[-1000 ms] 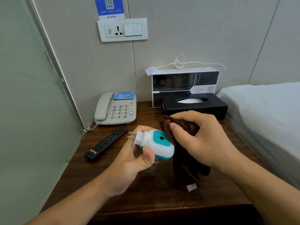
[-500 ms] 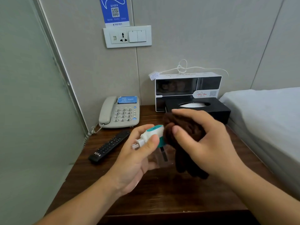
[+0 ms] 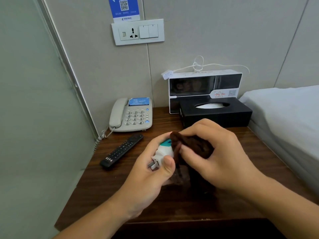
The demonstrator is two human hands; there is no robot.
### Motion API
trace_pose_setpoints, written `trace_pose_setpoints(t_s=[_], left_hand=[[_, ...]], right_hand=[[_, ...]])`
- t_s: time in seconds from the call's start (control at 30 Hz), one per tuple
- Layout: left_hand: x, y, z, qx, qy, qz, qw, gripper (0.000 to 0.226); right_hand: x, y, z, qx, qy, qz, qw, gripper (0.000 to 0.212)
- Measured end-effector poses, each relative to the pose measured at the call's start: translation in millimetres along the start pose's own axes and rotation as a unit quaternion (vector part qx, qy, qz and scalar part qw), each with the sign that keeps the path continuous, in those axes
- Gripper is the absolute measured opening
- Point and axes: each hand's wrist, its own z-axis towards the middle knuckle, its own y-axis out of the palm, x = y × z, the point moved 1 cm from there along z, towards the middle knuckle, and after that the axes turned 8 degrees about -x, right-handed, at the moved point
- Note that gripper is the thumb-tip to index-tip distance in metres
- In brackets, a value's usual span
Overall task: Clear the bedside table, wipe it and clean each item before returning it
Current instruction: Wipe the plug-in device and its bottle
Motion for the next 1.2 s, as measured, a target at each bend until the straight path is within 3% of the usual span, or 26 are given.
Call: trace_pose_setpoints(t_s=[0.07,0.13,0.27,0.4,0.47,0.57,0.7,0.8,0.9,1.03,1.13,1.2], left_hand=[[1.4,3.4,-1.6,-0.025,0.008,0.056,0.998,0.074],[4.2,4.7,-1.2,-0.033,0.007,0.042,0.999,0.072],[1.7,-7.4,-1.2,0.013,0.030,0.005,0.999,0.073],[5.0,-10.9,-1.1,-0.004,0.032,0.126,0.991,0.060],[7.8,-13.3,1.0,-0.020,0.025,0.254,0.967,0.071],[16.3,-18.5,3.6,0.015,0.036,0.429,0.902,0.089],[20.5,-16.3,6.9,0.014,0.072,0.554,0.829,0.091],[17.3,-10.8,10.7,0.010,0.113,0.608,0.785,0.091],[14.8,-8.6,15.0,0.006,0.071,0.606,0.793,0.101],[12.0,-9.4,14.7,-0.007,0.081,0.603,0.794,0.112],[11.5,-6.8,14.1,-0.014,0.050,0.590,0.806,0.112],[10.7,-7.9,13.9,-0.029,0.037,0.584,0.810,0.111]], right_hand=[[7.9,-6.3,7.2,0.047,0.051,0.009,0.998,0.017],[5.8,-10.7,8.4,0.060,0.051,0.010,0.997,0.014],[-15.0,-10.5,0.2,-0.051,-0.032,0.020,0.998,0.017],[5.1,-15.0,4.0,-0.068,0.066,0.070,0.993,0.014],[13.5,-17.0,4.1,-0.071,0.098,0.063,0.991,0.019],[9.2,-18.6,1.2,-0.074,0.080,0.039,0.993,0.021],[-11.7,-6.7,-7.7,-0.122,0.005,-0.017,0.992,0.028],[-1.4,-3.0,-1.2,-0.130,0.035,-0.050,0.990,0.027],[7.2,-6.3,3.0,-0.122,0.067,-0.080,0.987,0.025],[-3.5,0.0,-4.7,-0.209,0.006,-0.063,0.976,0.031],[6.3,-5.2,3.2,-0.124,0.070,-0.083,0.986,0.031],[4.4,-5.1,1.7,-0.143,0.042,-0.081,0.986,0.029]])
